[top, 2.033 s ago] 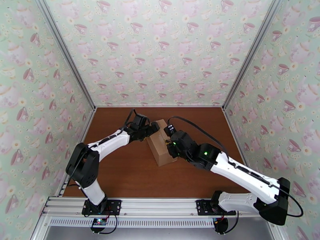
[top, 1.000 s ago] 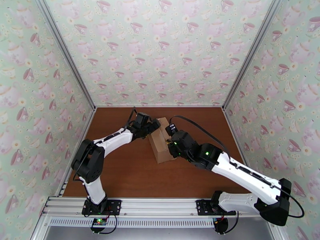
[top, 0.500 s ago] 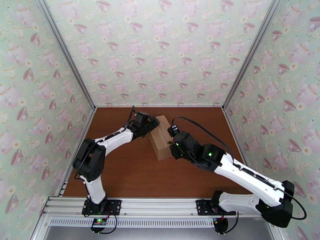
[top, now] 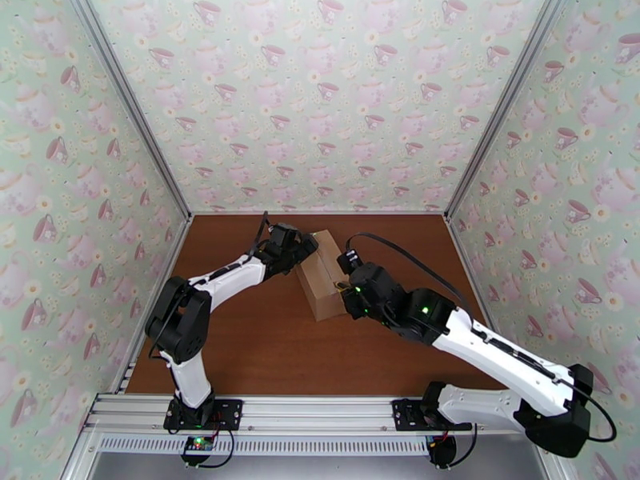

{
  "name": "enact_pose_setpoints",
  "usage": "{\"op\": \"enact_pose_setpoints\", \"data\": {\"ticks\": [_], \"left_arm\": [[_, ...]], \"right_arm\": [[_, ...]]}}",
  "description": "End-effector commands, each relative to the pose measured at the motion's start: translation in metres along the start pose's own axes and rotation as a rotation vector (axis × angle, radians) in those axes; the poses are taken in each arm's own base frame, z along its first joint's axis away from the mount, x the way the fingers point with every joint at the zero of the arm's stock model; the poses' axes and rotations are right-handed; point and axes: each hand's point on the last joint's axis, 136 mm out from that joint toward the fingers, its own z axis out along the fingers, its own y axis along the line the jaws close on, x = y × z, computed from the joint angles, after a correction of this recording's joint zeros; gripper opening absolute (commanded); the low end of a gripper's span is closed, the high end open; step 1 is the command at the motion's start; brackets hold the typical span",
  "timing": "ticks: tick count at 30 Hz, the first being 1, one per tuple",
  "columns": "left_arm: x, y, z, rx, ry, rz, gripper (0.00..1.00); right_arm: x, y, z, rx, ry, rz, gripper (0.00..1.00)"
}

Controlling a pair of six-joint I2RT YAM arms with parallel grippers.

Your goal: Unpack the express box

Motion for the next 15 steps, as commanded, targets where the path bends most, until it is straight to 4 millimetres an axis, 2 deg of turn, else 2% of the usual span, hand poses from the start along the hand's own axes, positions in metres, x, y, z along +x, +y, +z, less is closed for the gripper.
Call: {"op": "enact_pose_setpoints", "data": {"ticks": [1, 9, 15], "left_arm": [[-0.024, 0.093, 0.014, -0.311, -0.099, -0.054, 1.00], [-0.024, 0.095, 0.014, -0.312, -0.098, -0.055, 1.00], [-0.025, 0.096, 0.014, -0.312, -0.100, -0.057, 1.00]], "right_arm": [[0.034, 0.010, -0.009, -0.074, 0.127, -0.019, 0.00], [0.056, 0.008, 0.009, -0.043, 0.182, -0.037, 0.00], [0.065, 0.009, 0.019, -0.032, 0.210, -0.056, 0.00]]}}
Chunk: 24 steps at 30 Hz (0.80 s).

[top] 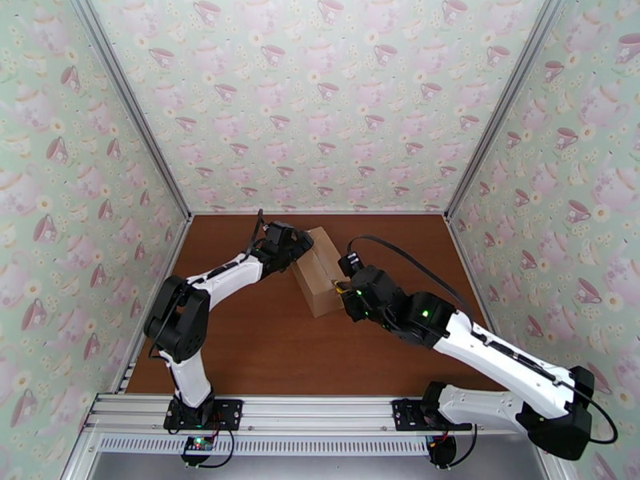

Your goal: Unpack the express box

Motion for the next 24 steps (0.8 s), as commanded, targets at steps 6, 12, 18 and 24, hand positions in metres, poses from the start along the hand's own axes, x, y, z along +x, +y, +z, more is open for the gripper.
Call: {"op": "enact_pose_setpoints", "data": {"ticks": [6, 12, 18, 24], "left_arm": [[-0.009, 0.088, 0.016, -0.290, -0.054, -0.033, 1.00], [-0.010, 0.089, 0.015, -0.295, -0.055, -0.034, 1.00], [-0.012, 0.092, 0.013, -0.298, -0.059, -0.036, 1.00], [-0.018, 0.085, 0.007, -0.282, -0.074, -0.023, 1.00]], "right_arm": [[0.050, 0.007, 0.013, -0.018, 0.194, -0.078, 0.00], [0.046, 0.006, 0.005, -0.024, 0.188, -0.065, 0.00], [0.033, 0.001, -0.014, -0.028, 0.136, -0.042, 0.00], [0.034, -0.001, -0.019, -0.030, 0.138, -0.034, 0.00]]}}
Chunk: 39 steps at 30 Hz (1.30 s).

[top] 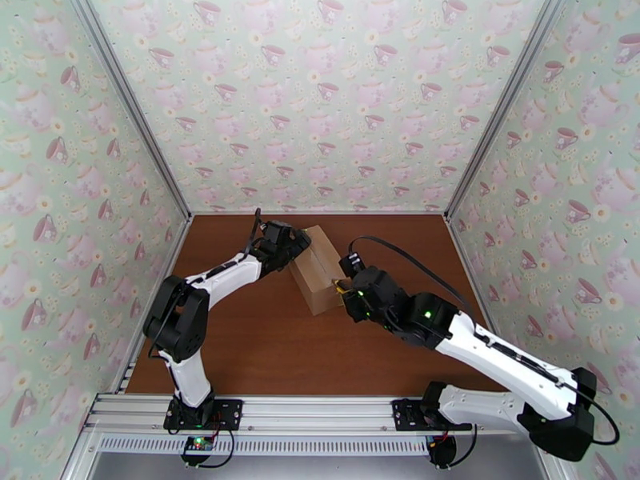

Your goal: Unpack the express box

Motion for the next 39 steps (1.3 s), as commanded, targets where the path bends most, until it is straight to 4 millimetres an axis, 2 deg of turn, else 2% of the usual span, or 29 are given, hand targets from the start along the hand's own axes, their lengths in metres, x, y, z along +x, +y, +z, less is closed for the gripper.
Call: {"op": "enact_pose_setpoints", "data": {"ticks": [1, 9, 15, 19, 26, 32, 36, 39], "left_arm": [[-0.011, 0.080, 0.008, -0.272, -0.050, -0.009, 1.00], [-0.017, 0.064, -0.003, -0.230, -0.061, 0.017, 1.00], [-0.018, 0.023, -0.019, -0.120, -0.066, 0.065, 1.00], [-0.022, -0.007, -0.038, -0.061, -0.080, 0.118, 1.00], [-0.030, -0.038, -0.079, 0.051, -0.106, 0.131, 1.00], [-0.035, -0.034, -0.116, 0.076, -0.133, 0.142, 1.00], [-0.031, -0.014, -0.135, 0.071, -0.140, 0.121, 1.00], [-0.026, 0.002, -0.148, 0.072, -0.135, 0.109, 1.00]], "right_arm": [[0.034, 0.001, -0.010, -0.026, 0.139, -0.030, 0.00], [0.031, -0.005, -0.020, -0.015, 0.110, -0.007, 0.00], [0.030, -0.023, -0.027, 0.074, 0.097, 0.013, 0.00], [0.043, -0.047, -0.028, 0.225, 0.173, 0.004, 0.00], [0.039, -0.089, -0.031, 0.484, 0.215, 0.031, 0.00], [0.024, -0.130, -0.014, 0.626, 0.256, 0.075, 0.00], [0.005, -0.165, 0.005, 0.743, 0.282, 0.056, 0.00], [-0.001, -0.194, 0.023, 0.857, 0.346, 0.011, 0.00]]}}
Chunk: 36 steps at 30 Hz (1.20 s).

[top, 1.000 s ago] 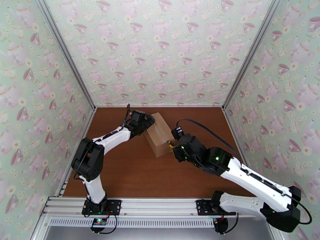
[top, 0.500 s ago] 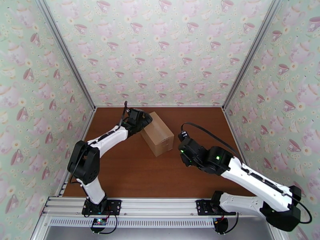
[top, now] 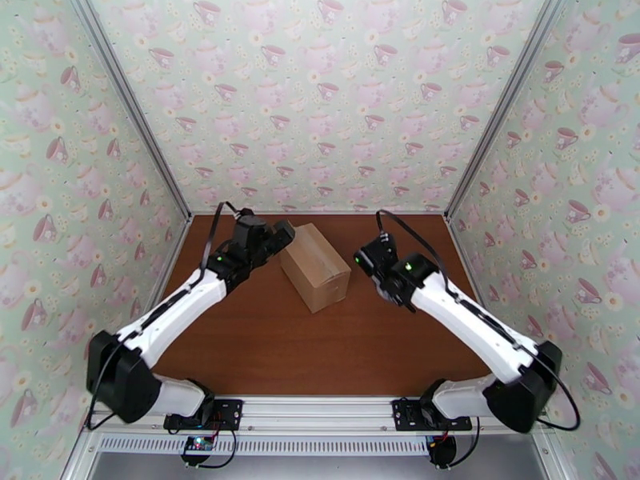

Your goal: Unpack the express box

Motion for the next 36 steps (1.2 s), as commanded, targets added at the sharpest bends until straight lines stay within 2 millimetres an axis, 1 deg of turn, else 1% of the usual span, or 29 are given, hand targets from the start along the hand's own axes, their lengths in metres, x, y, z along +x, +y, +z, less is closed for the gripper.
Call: {"op": "enact_pose_setpoints", "data": {"ticks": [1, 4, 6, 7, 9, 12, 15, 19, 21, 24, 28, 31, 32, 33, 34, 36], "left_arm": [[0.010, 0.023, -0.013, -0.035, 0.027, 0.000, 1.00], [0.013, 0.034, -0.028, -0.045, 0.025, -0.004, 1.00], [0.013, 0.040, -0.037, -0.045, 0.020, -0.008, 1.00], [0.010, 0.039, -0.041, -0.036, 0.013, -0.013, 1.00], [0.016, 0.051, -0.044, -0.051, 0.026, -0.015, 1.00], [0.017, 0.058, -0.048, -0.056, 0.033, -0.019, 1.00], [0.017, 0.063, -0.048, -0.054, 0.035, -0.029, 1.00], [0.019, 0.071, -0.047, -0.056, 0.044, -0.044, 1.00], [0.019, 0.073, -0.046, -0.051, 0.046, -0.056, 1.00], [0.019, 0.075, -0.046, -0.050, 0.051, -0.062, 1.00], [0.018, 0.075, -0.049, -0.047, 0.045, -0.064, 1.00], [0.016, 0.077, -0.051, -0.053, 0.035, -0.065, 1.00], [0.015, 0.078, -0.052, -0.055, 0.029, -0.068, 1.00], [0.015, 0.081, -0.052, -0.061, 0.024, -0.072, 1.00], [0.015, 0.081, -0.052, -0.060, 0.020, -0.076, 1.00], [0.015, 0.083, -0.053, -0.056, 0.013, -0.081, 1.00]], "right_arm": [[-0.028, -0.016, 0.027, 0.166, -0.011, -0.061, 0.00], [-0.038, -0.015, 0.059, 0.271, 0.035, -0.112, 0.00], [-0.040, -0.008, 0.082, 0.288, 0.080, -0.130, 0.00], [-0.041, -0.003, 0.093, 0.292, 0.102, -0.146, 0.00], [-0.040, 0.001, 0.113, 0.345, 0.140, -0.196, 0.00], [-0.037, 0.001, 0.140, 0.397, 0.203, -0.233, 0.00], [-0.036, 0.000, 0.153, 0.446, 0.225, -0.262, 0.00], [-0.033, 0.007, 0.167, 0.455, 0.247, -0.296, 0.00], [-0.028, 0.013, 0.176, 0.451, 0.267, -0.315, 0.00], [-0.021, 0.025, 0.188, 0.426, 0.297, -0.337, 0.06], [-0.016, 0.037, 0.197, 0.376, 0.322, -0.331, 0.07], [-0.018, 0.044, 0.198, 0.328, 0.322, -0.316, 0.20], [-0.020, 0.045, 0.197, 0.313, 0.319, -0.308, 0.27], [-0.021, 0.047, 0.197, 0.295, 0.316, -0.300, 0.37], [-0.024, 0.048, 0.195, 0.282, 0.311, -0.293, 0.42], [-0.027, 0.053, 0.193, 0.236, 0.308, -0.273, 0.47]]}}
